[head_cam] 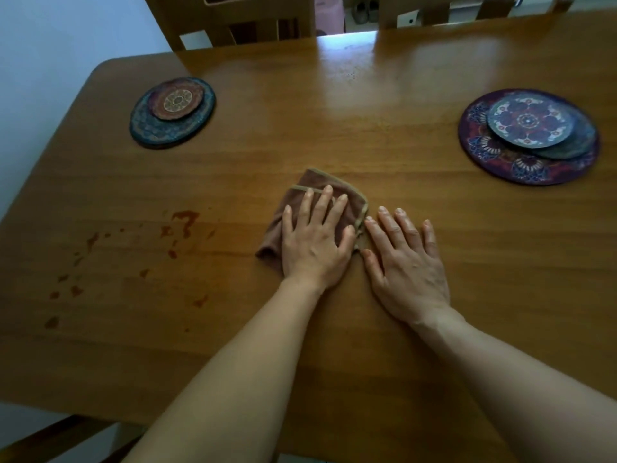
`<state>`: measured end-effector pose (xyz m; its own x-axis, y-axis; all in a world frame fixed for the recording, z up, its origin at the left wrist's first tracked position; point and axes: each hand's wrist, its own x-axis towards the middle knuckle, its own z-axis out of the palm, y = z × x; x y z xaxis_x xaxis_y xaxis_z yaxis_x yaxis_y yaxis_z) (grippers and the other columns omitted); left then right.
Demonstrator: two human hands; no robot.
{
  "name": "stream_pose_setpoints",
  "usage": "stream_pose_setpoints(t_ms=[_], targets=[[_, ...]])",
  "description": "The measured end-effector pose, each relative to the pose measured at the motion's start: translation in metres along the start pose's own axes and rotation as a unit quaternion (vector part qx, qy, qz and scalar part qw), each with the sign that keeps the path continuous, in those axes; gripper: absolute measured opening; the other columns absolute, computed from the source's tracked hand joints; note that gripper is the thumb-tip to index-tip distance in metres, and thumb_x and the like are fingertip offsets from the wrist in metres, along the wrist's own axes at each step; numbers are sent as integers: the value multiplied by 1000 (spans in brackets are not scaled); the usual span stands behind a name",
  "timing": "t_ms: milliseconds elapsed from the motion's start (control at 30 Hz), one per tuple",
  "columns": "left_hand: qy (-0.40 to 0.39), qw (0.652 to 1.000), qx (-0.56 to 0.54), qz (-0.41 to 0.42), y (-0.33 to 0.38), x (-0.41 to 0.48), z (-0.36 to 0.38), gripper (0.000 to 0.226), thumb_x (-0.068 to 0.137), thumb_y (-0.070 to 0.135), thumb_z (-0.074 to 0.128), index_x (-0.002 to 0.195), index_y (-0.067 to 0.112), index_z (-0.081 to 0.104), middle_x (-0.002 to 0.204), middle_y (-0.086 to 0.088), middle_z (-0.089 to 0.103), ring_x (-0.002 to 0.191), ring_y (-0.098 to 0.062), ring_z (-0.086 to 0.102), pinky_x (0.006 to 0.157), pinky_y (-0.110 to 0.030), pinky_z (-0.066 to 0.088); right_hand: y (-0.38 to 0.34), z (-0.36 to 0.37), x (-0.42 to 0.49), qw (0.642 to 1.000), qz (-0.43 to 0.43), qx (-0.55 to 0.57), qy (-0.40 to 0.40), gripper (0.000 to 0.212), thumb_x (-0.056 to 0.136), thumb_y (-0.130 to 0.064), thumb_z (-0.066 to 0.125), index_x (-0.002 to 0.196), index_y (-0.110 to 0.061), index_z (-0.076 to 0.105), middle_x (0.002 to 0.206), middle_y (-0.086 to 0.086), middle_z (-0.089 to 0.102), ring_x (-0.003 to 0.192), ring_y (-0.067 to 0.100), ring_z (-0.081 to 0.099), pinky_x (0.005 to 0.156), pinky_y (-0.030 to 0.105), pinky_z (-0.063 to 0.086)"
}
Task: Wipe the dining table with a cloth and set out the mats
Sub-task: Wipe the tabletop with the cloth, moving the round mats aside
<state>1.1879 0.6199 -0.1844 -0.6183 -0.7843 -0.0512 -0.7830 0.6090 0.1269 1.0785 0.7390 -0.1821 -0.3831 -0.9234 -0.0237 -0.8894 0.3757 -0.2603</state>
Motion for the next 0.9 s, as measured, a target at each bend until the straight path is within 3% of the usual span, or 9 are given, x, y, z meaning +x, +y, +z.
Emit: stream_pose_setpoints(t_ms=[167, 400, 600, 700, 767, 833, 900], targets=[[1, 1000, 3, -5, -19, 24, -1, 59, 96, 57, 23, 153, 40, 19, 164, 11, 8, 151, -16, 2, 121, -48, -2, 4, 0, 0, 1000, -2, -5, -9, 57, 99, -49, 22, 153, -31, 20, 162, -3, 16, 150, 15, 3, 121, 46, 2], [15, 995, -19, -97, -53, 0, 0, 60, 97, 59, 18, 153, 39, 16, 164, 10, 7, 151, -17, -1, 120, -48, -1, 5, -1, 1, 1000, -1, -11, -15, 57, 99, -51, 22, 153, -33, 18, 162, -5, 13, 150, 14, 1, 121, 45, 1], [-2, 992, -28, -121, -32, -66, 2, 86, 83, 81, 18, 155, 33, 13, 164, 7, 4, 150, -19, -4, 120, -46, 0, 2, 0, -1, 1000, 5, -18, -16, 58, 98, -50, 22, 153, -31, 19, 162, -4, 14, 150, 15, 3, 121, 46, 1], [63, 990, -68, -111, -12, -99, 4, 59, 92, 60, 43, 144, 31, 41, 157, 6, 32, 146, -20, 21, 117, -45, 20, 2, 1, -2, 1000, 8, -24, -16, 58, 98, -50, 20, 153, -31, 19, 162, -3, 14, 150, 16, 4, 121, 46, 2], [117, 984, -105, -89, -2, -118, 3, 36, 90, 36, 60, 125, 26, 61, 140, 5, 54, 131, -22, 44, 105, -46, 38, 0, 0, -2, 999, 9, -28, -18, 58, 98, -49, 20, 153, -30, 19, 162, -3, 14, 150, 17, 4, 121, 47, 3], [149, 980, -128, -42, 1, -130, 1, 25, 88, 26, 64, 113, 22, 66, 123, 3, 64, 115, -22, 56, 94, -44, 46, -3, -1, -2, 999, 11, -30, -23, 58, 99, -47, 20, 153, -29, 18, 163, -2, 12, 150, 18, 3, 121, 47, 3], [149, 959, -237, -51, -4, -132, -9, 19, 95, 26, 58, 113, 20, 64, 112, 3, 66, 103, -18, 59, 89, -41, 49, -3, -3, -3, 999, 5, -29, -34, 58, 99, -47, 19, 154, -29, 15, 163, -1, 8, 150, 19, -1, 121, 48, 1]])
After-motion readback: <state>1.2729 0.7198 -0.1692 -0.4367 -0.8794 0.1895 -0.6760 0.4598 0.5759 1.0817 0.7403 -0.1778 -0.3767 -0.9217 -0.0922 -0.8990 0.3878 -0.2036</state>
